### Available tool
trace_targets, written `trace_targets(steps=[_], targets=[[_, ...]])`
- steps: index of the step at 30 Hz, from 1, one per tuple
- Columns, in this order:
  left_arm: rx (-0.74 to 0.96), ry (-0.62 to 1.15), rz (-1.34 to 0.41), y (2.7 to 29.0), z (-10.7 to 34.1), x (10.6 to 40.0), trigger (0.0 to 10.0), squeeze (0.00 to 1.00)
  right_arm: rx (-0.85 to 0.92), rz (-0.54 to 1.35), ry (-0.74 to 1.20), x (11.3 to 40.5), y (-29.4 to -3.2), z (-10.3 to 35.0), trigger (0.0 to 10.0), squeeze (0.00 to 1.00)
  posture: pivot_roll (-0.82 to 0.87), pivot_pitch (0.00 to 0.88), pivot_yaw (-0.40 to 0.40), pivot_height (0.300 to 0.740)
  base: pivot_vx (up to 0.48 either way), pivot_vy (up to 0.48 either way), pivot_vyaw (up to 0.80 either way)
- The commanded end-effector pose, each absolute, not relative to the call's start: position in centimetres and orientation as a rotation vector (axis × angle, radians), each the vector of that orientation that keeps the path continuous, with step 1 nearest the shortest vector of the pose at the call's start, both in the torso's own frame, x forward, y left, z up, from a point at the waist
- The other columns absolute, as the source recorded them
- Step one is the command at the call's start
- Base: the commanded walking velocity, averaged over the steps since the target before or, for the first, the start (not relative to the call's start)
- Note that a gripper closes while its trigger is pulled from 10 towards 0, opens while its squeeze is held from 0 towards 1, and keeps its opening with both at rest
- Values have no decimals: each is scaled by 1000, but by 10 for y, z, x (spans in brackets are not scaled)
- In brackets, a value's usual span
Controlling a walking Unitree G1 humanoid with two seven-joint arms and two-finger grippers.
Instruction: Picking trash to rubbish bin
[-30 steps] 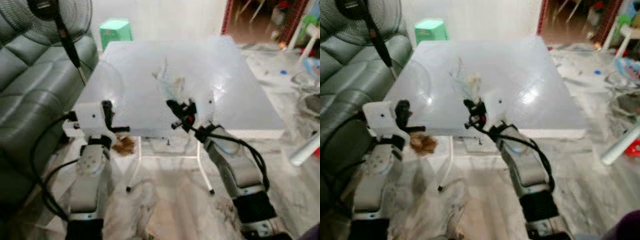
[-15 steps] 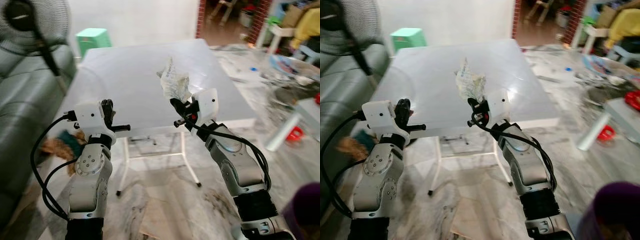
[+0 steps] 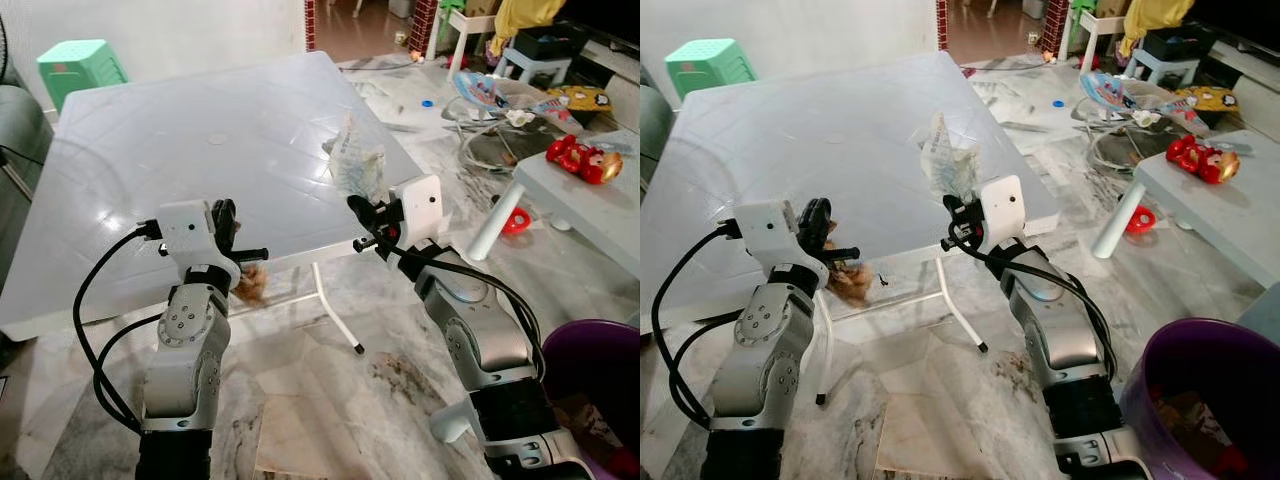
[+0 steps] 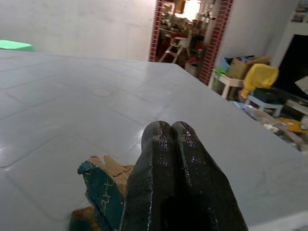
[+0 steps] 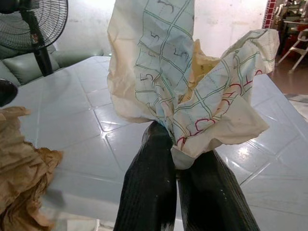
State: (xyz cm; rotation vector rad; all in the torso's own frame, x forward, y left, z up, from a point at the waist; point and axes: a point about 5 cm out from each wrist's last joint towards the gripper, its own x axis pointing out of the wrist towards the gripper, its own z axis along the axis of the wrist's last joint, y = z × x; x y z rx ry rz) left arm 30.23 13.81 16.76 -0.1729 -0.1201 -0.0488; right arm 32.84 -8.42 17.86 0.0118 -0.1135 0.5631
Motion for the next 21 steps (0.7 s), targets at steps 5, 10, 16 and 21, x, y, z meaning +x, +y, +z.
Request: trace_targets(steps=[5,10,16,21], targets=[[-177,-98,-93,135,167,306,7412,0,11,551,-116,331,-85,182,0,0,-51,5,30,740,0,0,-800],[-170,-62,-146,133,163,307,8510,0,23,517,-121,331,-86,183,0,0,-49,5,31,740,0,0,-800],[-150,-50,-201,128,161,308,9647,0,48,410,-122,333,-97,181,0,0,-54,5,44,740,0,0,-794],[-151,-36,-213,125,159,309,10000,0,61,346,-112,334,-107,179,0,0,-62,9,55,740,0,0,-786]])
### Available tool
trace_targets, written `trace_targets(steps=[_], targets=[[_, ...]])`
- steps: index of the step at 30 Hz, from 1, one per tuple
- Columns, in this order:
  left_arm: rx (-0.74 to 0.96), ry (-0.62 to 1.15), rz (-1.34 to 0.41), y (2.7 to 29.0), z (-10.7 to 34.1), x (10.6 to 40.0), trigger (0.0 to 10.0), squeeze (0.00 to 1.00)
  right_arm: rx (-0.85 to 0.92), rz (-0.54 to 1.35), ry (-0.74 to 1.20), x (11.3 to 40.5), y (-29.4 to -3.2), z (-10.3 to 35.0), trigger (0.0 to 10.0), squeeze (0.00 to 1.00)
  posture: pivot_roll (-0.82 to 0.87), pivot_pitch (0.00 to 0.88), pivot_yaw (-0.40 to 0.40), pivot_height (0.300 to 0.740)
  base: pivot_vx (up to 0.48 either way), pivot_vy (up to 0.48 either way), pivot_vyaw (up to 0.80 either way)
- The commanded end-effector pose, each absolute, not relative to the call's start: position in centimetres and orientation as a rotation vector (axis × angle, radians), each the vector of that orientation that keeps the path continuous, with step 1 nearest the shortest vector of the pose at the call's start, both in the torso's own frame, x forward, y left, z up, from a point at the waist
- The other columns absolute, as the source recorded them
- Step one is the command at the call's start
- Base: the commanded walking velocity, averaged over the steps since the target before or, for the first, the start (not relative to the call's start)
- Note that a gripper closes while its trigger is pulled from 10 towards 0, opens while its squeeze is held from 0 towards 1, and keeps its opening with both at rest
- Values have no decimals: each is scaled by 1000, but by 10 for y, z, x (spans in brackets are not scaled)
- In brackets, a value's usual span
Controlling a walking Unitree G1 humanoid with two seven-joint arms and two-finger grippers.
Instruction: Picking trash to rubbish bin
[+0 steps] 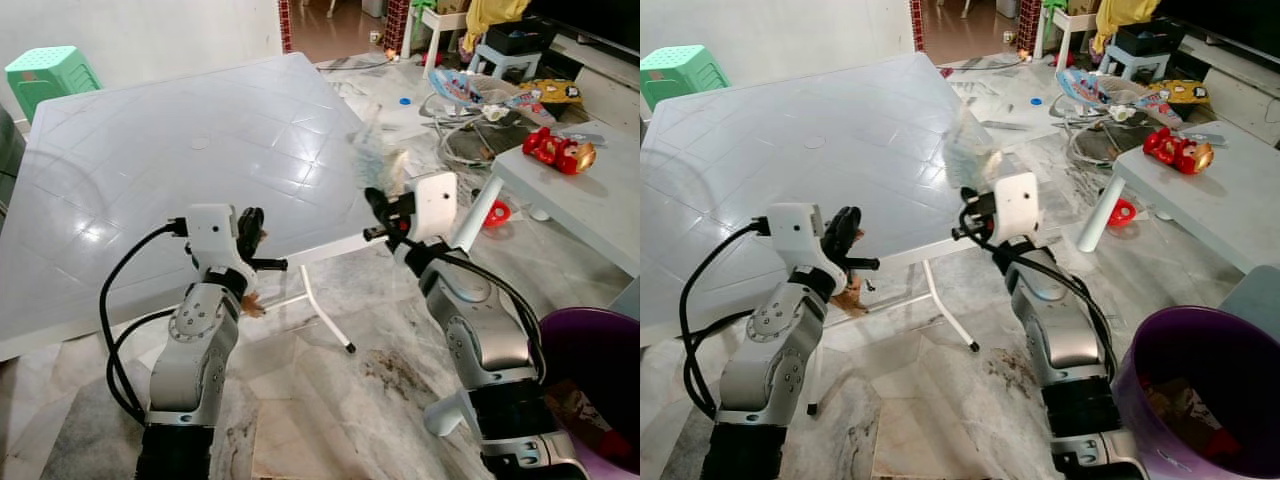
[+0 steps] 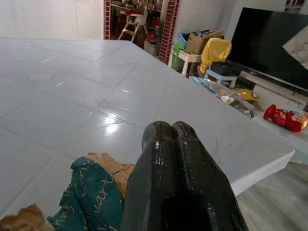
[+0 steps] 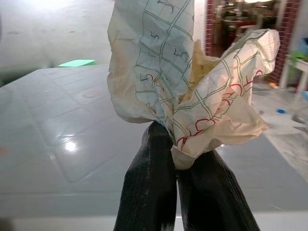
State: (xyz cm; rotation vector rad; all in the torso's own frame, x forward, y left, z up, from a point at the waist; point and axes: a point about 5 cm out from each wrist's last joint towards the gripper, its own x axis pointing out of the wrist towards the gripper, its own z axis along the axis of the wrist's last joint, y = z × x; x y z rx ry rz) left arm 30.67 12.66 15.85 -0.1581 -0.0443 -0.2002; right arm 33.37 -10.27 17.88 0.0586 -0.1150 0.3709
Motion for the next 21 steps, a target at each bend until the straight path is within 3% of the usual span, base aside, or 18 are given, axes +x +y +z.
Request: trace_targets(steps=[1,6,12,21], targets=[[-159,-37,-208,126,159,309,10000,0,64,339,-112,334,-109,179,0,0,-62,9,55,740,0,0,-788],[-172,-44,-203,127,160,309,10000,0,72,340,-129,335,-108,182,0,0,-63,11,49,740,0,0,-773],[-184,-49,-194,128,161,309,9412,0,71,353,-136,336,-106,185,0,0,-58,12,39,740,0,0,0],[-179,-40,-200,127,158,307,8000,0,70,350,-137,337,-106,185,0,0,-57,12,38,740,0,327,0]])
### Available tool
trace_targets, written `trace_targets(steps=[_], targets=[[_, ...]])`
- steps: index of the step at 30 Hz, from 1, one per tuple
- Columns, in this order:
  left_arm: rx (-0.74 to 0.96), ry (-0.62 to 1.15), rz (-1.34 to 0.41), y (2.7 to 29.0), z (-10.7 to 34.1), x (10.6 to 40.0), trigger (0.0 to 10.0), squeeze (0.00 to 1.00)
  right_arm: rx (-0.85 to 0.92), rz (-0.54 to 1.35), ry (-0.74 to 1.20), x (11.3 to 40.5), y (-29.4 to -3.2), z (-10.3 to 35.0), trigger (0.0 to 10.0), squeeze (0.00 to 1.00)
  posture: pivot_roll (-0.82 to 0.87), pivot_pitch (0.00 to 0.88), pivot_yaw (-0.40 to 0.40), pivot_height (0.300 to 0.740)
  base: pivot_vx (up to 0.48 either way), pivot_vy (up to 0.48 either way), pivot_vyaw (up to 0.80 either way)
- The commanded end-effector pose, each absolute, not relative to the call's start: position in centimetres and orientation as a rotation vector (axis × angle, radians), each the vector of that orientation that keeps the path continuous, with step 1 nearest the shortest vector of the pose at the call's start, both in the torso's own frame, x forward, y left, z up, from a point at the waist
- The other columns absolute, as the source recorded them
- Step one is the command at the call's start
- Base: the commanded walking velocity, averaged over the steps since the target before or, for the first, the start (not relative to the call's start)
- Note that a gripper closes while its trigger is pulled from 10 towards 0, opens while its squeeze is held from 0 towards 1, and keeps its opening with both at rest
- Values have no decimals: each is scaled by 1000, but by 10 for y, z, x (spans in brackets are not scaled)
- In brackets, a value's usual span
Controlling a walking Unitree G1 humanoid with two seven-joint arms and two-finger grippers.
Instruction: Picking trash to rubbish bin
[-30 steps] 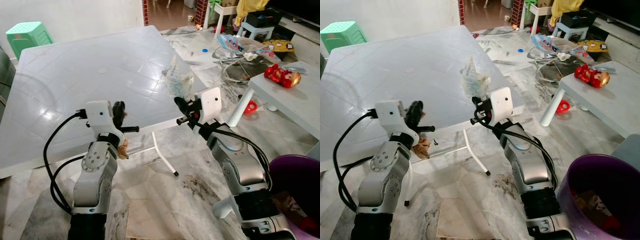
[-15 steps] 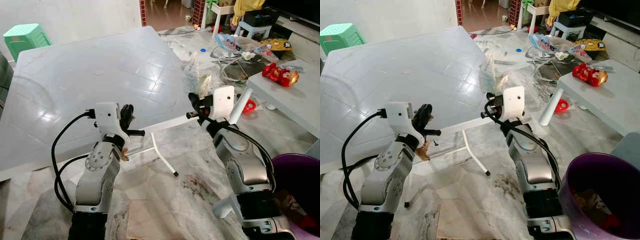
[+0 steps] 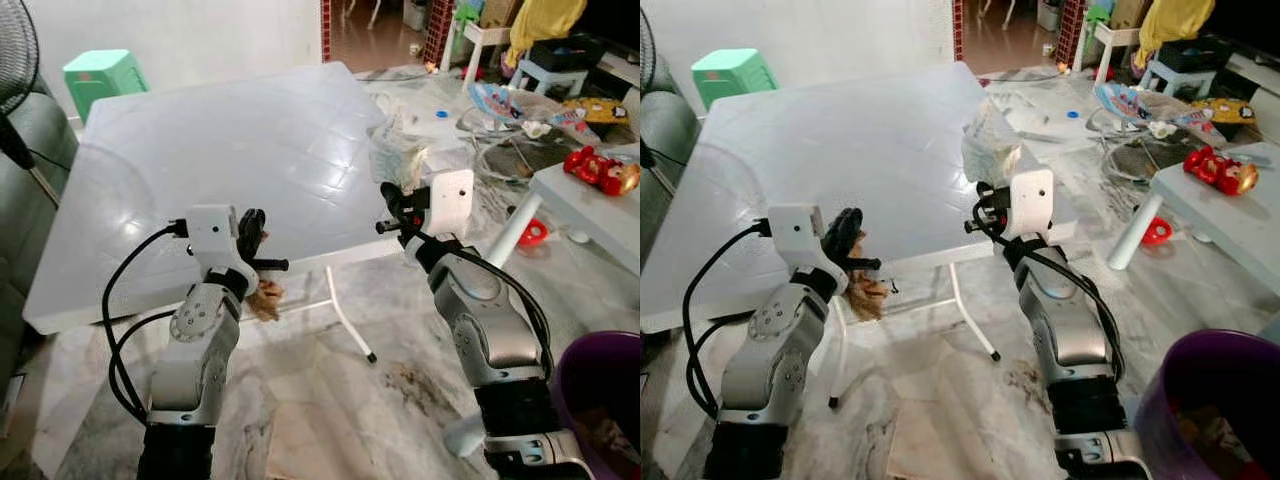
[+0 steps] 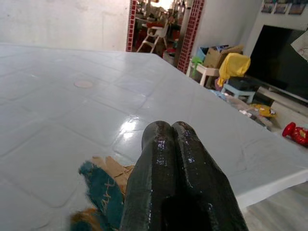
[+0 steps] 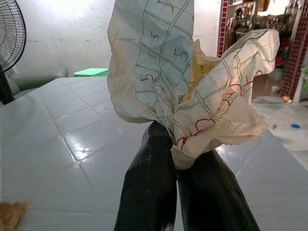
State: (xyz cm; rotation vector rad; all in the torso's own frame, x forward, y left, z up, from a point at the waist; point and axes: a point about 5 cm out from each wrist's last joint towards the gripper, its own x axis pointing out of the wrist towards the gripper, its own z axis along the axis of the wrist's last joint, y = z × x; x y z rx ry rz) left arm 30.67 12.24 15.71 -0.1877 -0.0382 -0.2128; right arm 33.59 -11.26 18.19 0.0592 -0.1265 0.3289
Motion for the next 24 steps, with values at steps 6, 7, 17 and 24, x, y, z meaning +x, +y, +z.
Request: trace_targets(steps=[6,7,17,24], targets=[[-177,-39,-201,127,158,307,8039,0,73,346,-133,337,-107,185,0,0,-57,12,38,740,0,346,0],[-177,-38,-201,127,158,307,8000,0,73,346,-134,337,-107,185,0,0,-55,13,41,740,0,349,0],[-180,-36,-207,126,158,306,8039,0,73,342,-133,338,-106,185,0,0,-52,14,42,740,0,349,0],[-180,-39,-208,126,159,306,8706,0,72,338,-130,339,-107,184,0,0,-51,14,43,740,0,259,0]])
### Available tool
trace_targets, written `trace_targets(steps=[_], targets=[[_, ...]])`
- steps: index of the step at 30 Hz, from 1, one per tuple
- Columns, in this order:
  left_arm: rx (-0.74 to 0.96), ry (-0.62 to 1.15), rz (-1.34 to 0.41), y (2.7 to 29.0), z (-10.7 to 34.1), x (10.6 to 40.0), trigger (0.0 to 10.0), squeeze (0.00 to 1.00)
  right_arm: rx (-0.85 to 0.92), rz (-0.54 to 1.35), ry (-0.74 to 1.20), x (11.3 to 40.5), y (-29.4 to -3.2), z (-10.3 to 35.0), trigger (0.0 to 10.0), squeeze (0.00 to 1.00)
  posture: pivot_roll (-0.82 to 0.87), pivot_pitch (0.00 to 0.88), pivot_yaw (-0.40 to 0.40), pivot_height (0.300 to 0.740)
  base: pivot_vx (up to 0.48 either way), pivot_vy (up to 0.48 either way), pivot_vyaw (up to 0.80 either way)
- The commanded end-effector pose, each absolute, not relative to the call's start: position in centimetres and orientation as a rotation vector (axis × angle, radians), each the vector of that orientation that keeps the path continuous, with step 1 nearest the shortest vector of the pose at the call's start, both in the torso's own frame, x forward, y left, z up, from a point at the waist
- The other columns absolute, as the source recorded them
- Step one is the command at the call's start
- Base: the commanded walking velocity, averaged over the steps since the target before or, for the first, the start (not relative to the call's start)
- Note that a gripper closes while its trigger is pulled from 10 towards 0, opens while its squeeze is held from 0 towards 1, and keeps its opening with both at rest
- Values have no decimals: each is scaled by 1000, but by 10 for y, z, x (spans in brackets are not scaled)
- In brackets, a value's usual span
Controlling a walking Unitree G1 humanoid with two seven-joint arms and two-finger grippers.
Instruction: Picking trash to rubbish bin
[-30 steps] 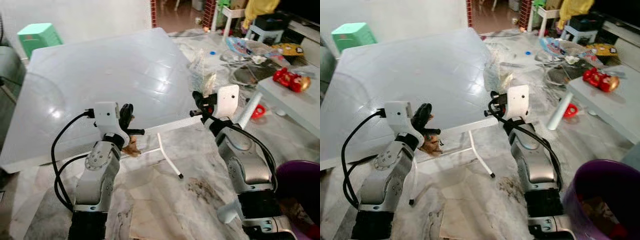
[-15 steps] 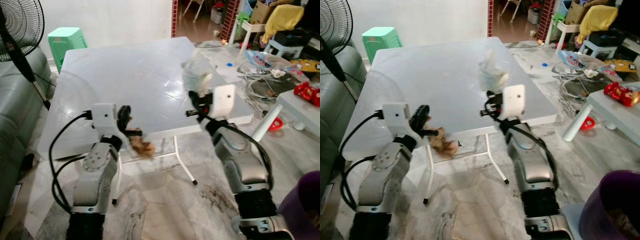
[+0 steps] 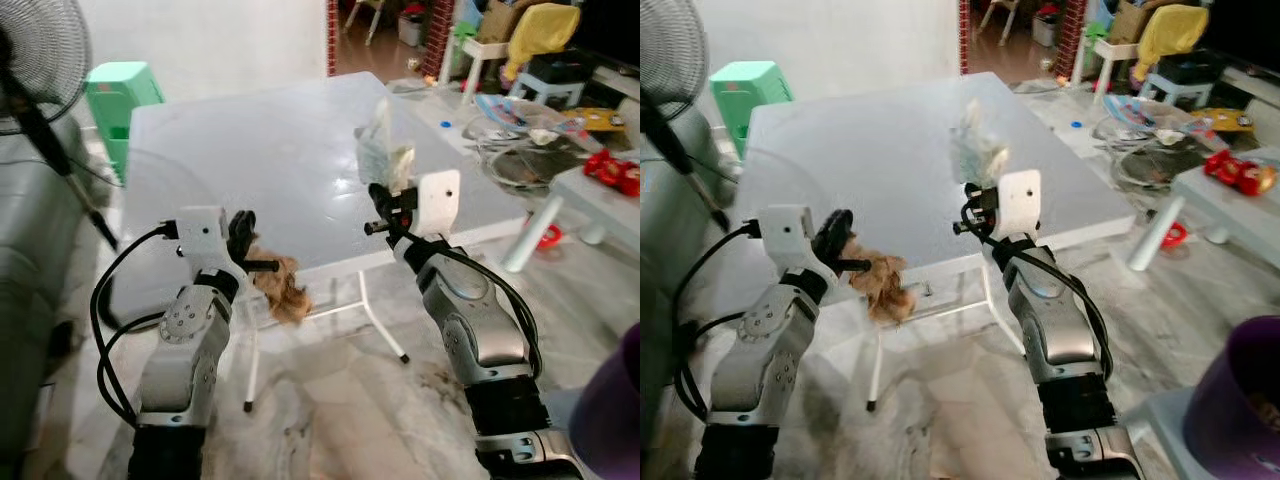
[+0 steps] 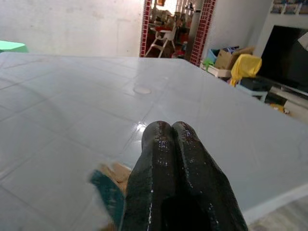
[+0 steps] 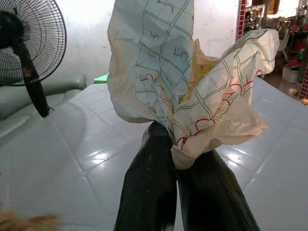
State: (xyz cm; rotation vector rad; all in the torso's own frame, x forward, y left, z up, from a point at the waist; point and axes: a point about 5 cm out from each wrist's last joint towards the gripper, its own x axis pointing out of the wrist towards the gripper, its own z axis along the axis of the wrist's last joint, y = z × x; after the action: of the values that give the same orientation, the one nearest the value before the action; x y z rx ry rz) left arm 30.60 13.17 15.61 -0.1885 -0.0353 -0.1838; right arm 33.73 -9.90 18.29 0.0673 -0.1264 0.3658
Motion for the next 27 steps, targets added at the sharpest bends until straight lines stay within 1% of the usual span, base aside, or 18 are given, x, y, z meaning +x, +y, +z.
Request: trace_targets(steps=[1,2,3,8,9,12,16,17,19,27], targets=[[-179,-43,-209,126,159,306,8941,0,71,336,-130,339,-107,184,0,0,-51,14,43,740,0,0,-613],[-176,-47,-212,125,160,306,9294,0,72,334,-125,339,-107,184,0,0,-51,13,44,740,0,0,-800],[-174,-53,-215,125,161,306,9412,0,73,332,-120,339,-108,183,0,0,-51,13,44,740,0,0,-800],[-168,-59,-219,125,162,306,9216,0,73,331,-118,340,-107,183,0,0,-51,12,43,740,0,0,-800],[-168,-60,-220,125,162,306,9020,0,73,331,-119,340,-107,183,0,0,-51,12,42,740,0,0,-800],[-166,-64,-224,125,163,305,7804,0,71,331,-119,340,-107,184,0,0,-50,12,41,740,0,0,-800],[-164,-66,-226,124,163,305,7765,0,71,330,-120,341,-107,184,0,0,-49,13,40,740,0,0,-800],[-163,-68,-229,124,163,305,7333,0,71,330,-120,341,-107,184,0,0,-51,14,41,740,0,0,-800],[-159,-69,-232,124,163,305,7020,0,70,328,-121,341,-107,184,0,0,-51,14,41,740,0,0,-800],[-151,-76,-233,125,164,306,6235,0,67,327,-121,341,-108,184,0,0,-51,11,40,740,0,0,-800]])
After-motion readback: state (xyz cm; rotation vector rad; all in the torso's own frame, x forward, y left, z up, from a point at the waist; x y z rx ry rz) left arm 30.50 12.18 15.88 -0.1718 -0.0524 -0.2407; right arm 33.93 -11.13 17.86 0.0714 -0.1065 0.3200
